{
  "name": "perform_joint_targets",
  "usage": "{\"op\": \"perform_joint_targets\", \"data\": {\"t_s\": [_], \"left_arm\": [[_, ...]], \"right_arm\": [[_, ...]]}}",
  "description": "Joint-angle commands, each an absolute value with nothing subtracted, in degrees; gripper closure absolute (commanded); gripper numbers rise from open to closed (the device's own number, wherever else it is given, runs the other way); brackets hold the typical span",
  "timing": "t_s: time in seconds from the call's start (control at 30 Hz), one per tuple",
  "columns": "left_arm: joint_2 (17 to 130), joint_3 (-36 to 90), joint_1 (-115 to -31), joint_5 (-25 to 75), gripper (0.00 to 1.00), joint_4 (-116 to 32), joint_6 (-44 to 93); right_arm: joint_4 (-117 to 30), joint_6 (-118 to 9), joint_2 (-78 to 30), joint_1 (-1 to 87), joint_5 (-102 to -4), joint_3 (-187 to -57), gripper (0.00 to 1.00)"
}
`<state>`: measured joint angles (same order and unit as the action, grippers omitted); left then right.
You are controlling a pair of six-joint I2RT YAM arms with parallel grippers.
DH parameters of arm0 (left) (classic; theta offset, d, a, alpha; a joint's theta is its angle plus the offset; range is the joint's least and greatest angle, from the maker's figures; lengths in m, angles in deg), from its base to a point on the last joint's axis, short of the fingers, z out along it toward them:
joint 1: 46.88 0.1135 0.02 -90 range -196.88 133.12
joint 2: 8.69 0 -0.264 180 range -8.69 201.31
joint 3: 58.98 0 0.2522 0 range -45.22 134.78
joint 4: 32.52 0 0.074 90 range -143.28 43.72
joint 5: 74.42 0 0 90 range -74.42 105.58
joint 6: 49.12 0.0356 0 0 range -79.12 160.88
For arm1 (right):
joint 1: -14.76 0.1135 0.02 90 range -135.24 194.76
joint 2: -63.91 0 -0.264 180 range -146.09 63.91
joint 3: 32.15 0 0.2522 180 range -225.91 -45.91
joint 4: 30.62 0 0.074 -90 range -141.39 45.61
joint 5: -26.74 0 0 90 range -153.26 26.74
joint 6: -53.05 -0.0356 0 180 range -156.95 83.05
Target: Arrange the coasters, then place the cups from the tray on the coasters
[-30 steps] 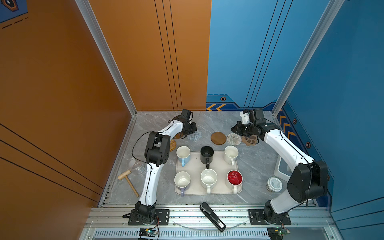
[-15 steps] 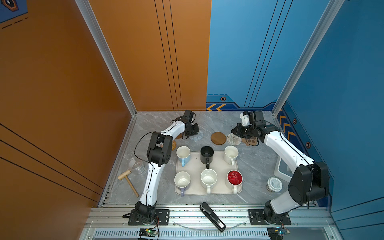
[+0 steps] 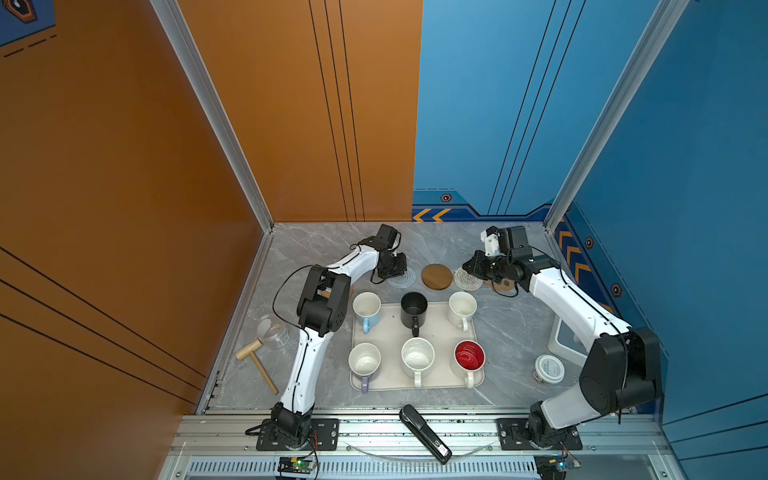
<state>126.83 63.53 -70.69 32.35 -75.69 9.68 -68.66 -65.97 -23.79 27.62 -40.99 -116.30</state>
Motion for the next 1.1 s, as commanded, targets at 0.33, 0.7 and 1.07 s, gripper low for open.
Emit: {"op": "perform_joint_targets", "data": {"t_s": [0.33,0.7,1.07], "left_arm": [[128.36,63.94,-73.05,32.89,1.00,-81.09,9.68],[129.61,66.83,-73.71,32.86,1.00,-81.09,8.71],[129.80,69.62,-73.77,32.07,1.00,-81.09,8.62]], "right_arm": [[-64.74,-67.98,-21.56,28.56,-38.56,-113.71,1.00],[-64.82,-67.63,-21.65,29.25,-38.30,-113.50,1.00],[-71.26,-64.48,-22.22,29.79,-45.35,-115.98,1.00]]}}
